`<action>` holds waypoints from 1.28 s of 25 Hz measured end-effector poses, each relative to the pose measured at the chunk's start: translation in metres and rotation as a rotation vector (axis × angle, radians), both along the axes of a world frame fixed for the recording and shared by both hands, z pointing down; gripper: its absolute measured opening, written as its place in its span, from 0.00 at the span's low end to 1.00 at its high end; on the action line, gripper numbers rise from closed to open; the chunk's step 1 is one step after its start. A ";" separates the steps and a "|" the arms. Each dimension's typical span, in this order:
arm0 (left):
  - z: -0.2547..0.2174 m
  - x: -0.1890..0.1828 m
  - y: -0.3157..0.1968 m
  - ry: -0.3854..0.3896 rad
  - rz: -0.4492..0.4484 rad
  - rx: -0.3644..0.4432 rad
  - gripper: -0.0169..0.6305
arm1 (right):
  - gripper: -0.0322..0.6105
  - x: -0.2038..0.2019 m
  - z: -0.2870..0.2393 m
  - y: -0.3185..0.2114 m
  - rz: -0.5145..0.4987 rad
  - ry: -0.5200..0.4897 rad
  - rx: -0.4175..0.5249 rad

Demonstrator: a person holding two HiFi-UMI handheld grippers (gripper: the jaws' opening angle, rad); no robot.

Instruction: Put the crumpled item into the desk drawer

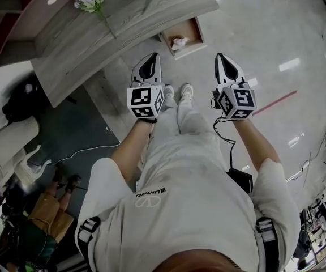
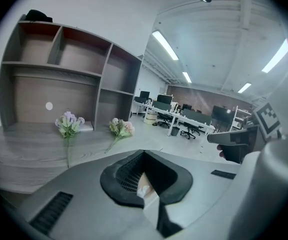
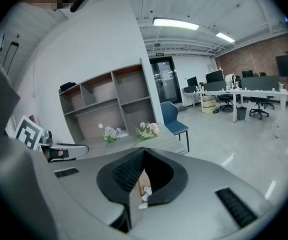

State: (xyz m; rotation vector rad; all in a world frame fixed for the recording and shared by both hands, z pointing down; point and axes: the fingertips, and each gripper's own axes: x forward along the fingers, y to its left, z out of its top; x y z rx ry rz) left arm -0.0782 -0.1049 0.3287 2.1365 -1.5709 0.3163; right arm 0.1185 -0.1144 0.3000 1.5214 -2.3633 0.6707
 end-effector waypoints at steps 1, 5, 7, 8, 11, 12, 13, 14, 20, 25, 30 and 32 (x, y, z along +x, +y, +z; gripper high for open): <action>-0.007 -0.002 0.003 -0.002 0.004 0.002 0.03 | 0.05 -0.001 -0.011 0.003 -0.002 -0.010 0.006; -0.039 -0.016 0.008 -0.018 -0.014 0.036 0.03 | 0.05 0.001 -0.053 0.011 -0.019 -0.012 0.050; -0.059 -0.026 0.013 -0.027 -0.031 0.067 0.03 | 0.05 0.007 -0.070 0.018 -0.014 -0.010 0.065; -0.069 -0.031 0.016 -0.033 -0.038 0.083 0.03 | 0.05 0.011 -0.077 0.022 -0.009 -0.010 0.070; -0.098 -0.042 0.021 -0.050 -0.055 0.136 0.03 | 0.05 0.022 -0.100 0.030 0.005 -0.006 0.095; -0.106 -0.044 0.021 -0.054 -0.060 0.153 0.03 | 0.05 0.026 -0.108 0.033 0.011 -0.007 0.107; -0.114 -0.047 0.022 -0.055 -0.065 0.169 0.03 | 0.05 0.029 -0.116 0.035 0.016 -0.010 0.120; -0.122 -0.050 0.023 -0.054 -0.071 0.184 0.03 | 0.05 0.030 -0.124 0.037 0.018 -0.013 0.134; -0.162 -0.058 0.031 -0.040 -0.110 0.260 0.03 | 0.05 0.043 -0.161 0.050 0.030 -0.026 0.195; -0.184 -0.054 0.031 -0.034 -0.111 0.310 0.03 | 0.05 0.049 -0.181 0.051 0.031 -0.025 0.238; -0.187 -0.052 0.037 -0.034 -0.108 0.322 0.03 | 0.05 0.049 -0.185 0.057 0.044 -0.035 0.238; -0.187 -0.051 0.039 -0.035 -0.108 0.322 0.03 | 0.05 0.049 -0.185 0.059 0.046 -0.032 0.241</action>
